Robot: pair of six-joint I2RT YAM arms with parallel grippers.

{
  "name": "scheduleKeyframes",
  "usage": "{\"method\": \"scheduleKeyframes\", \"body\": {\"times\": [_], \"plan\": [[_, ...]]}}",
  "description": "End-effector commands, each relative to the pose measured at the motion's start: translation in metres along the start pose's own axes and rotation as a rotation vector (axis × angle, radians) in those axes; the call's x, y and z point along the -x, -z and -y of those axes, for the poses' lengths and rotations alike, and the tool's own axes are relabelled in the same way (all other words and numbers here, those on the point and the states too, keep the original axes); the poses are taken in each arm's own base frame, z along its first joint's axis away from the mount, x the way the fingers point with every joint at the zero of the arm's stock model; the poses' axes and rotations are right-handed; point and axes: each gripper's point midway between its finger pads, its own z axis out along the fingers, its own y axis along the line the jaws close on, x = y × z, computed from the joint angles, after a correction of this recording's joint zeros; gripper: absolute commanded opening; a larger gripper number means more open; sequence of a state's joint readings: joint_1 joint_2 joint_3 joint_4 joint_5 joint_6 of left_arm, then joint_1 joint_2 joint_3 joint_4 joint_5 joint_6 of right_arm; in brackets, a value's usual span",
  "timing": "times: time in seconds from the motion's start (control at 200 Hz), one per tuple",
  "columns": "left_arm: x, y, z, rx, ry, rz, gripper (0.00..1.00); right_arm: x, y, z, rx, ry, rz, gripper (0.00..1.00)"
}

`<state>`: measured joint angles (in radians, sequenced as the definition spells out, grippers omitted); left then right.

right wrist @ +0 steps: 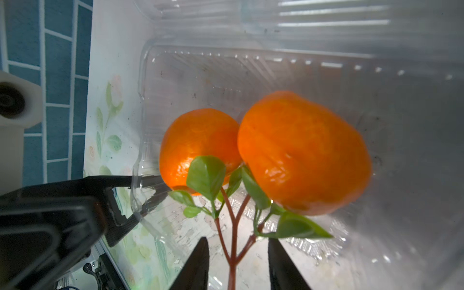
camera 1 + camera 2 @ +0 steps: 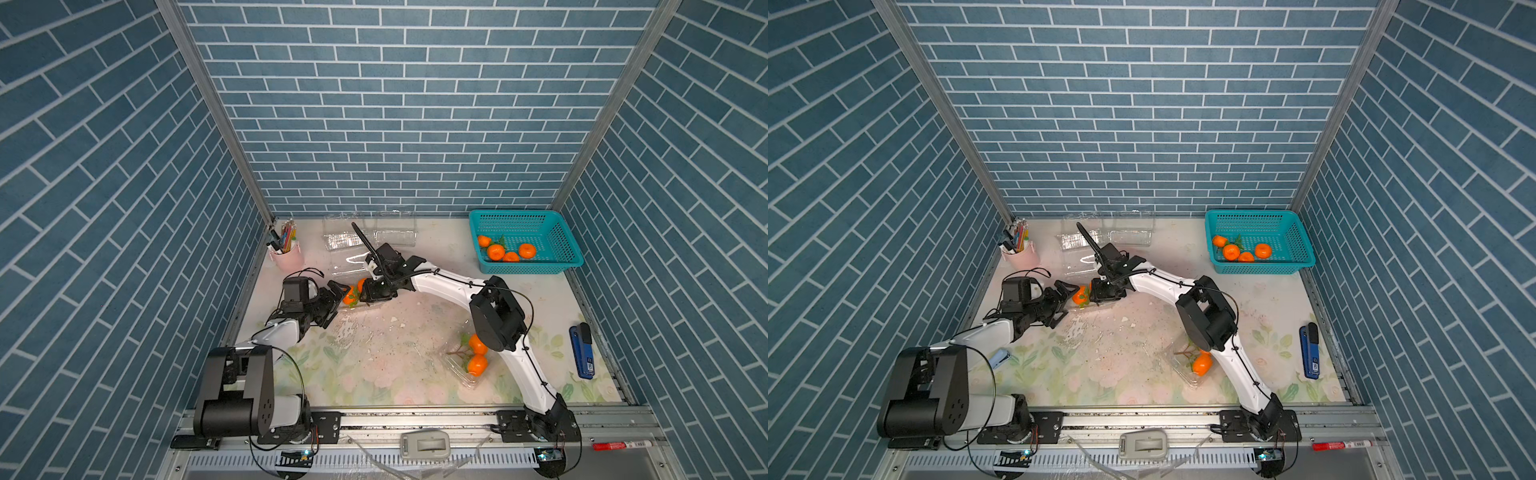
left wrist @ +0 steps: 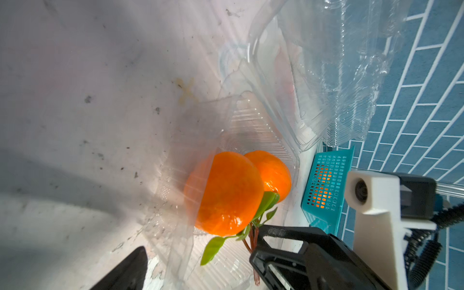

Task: Take oranges out of containers
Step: Pick up the orange from the packing box.

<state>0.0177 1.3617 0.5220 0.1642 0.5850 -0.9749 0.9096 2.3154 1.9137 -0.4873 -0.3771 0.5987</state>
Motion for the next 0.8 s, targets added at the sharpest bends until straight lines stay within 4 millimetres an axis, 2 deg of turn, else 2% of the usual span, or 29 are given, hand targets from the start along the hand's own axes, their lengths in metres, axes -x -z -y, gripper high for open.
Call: {"method": "scheduleKeyframes", "body": {"times": [0.0, 0.44, 0.63, 0.795], "plan": [[-0.001, -0.004, 0.002, -0.012, -0.007, 0.003, 0.99, -0.002, -0.006, -0.002, 0.014, -0.023, -0.022, 0.39], [-0.003, -0.015, 0.006, -0.014, -0.007, 0.011, 1.0, -0.001, -0.016, -0.003, 0.037, -0.056, -0.034, 0.23], [-0.003, -0.013, 0.005, -0.003, -0.012, 0.016, 0.99, 0.005, -0.008, -0.005, 0.027, -0.048, -0.012, 0.03], [-0.005, -0.012, 0.004, 0.003, -0.007, 0.012, 0.99, 0.012, 0.004, -0.007, 0.026, -0.043, 0.017, 0.02]]}}
